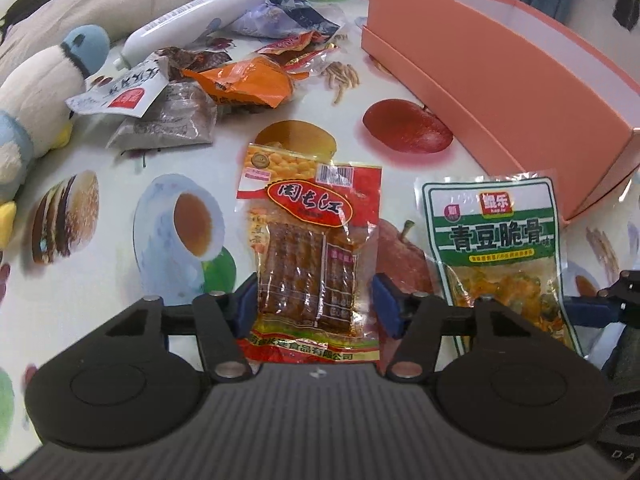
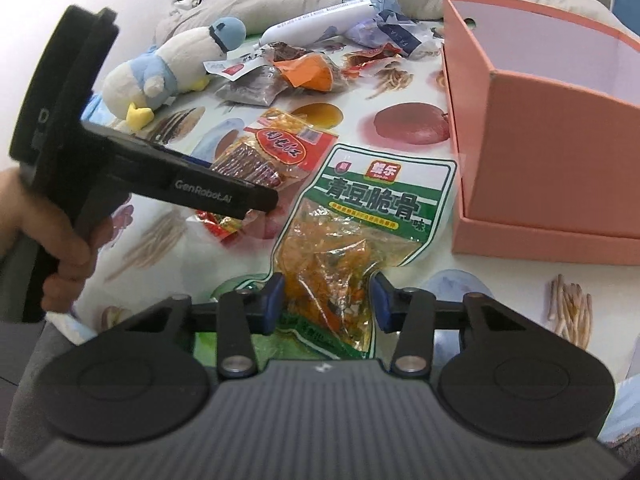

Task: Organize snacks
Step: 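Grasp the red-labelled dried meat bag with the left tool, then carry red-labelled bag with left tool while right tool carries green-labelled bag to box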

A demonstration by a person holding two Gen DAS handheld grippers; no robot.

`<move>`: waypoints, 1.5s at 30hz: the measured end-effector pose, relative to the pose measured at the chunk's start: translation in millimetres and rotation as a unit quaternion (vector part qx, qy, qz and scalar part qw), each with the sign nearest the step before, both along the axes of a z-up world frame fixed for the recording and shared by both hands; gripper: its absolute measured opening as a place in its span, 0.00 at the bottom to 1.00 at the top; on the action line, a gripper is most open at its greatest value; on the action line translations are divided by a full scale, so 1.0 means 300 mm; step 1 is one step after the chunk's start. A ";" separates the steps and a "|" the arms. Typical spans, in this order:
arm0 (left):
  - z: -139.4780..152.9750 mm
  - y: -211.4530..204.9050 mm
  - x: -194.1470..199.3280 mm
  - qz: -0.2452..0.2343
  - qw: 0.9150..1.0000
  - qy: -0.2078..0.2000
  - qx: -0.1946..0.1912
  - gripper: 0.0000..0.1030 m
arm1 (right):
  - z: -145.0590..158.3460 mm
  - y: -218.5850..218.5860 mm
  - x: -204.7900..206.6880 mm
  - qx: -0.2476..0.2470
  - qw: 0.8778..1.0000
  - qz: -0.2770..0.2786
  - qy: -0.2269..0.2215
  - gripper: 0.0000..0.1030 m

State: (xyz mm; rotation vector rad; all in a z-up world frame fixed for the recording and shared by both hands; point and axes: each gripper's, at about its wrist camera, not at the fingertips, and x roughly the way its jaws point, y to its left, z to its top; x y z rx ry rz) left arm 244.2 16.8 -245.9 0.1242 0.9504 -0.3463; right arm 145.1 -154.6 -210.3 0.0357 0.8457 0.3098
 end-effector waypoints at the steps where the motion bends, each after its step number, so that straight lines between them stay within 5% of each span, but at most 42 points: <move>1: 0.003 0.001 -0.013 0.007 1.000 -0.001 -0.008 0.59 | 0.004 -0.003 -0.002 0.003 1.000 -0.001 0.002 0.45; 5: 0.017 0.005 -0.057 0.036 0.999 -0.003 -0.032 0.46 | 0.021 -0.016 -0.015 0.011 1.000 -0.005 0.002 0.45; 13: 0.018 0.016 -0.141 0.082 0.994 0.000 -0.069 0.42 | 0.039 -0.038 -0.043 0.015 1.000 -0.008 0.002 0.45; 25: 0.041 0.048 -0.294 0.159 0.979 -0.003 -0.130 0.21 | 0.076 -0.070 -0.068 0.024 1.000 -0.007 0.001 0.45; 45: 0.302 -0.003 -0.509 0.186 0.972 -0.056 -0.134 0.20 | 0.290 -0.159 -0.197 0.044 0.998 -0.008 -0.041 0.45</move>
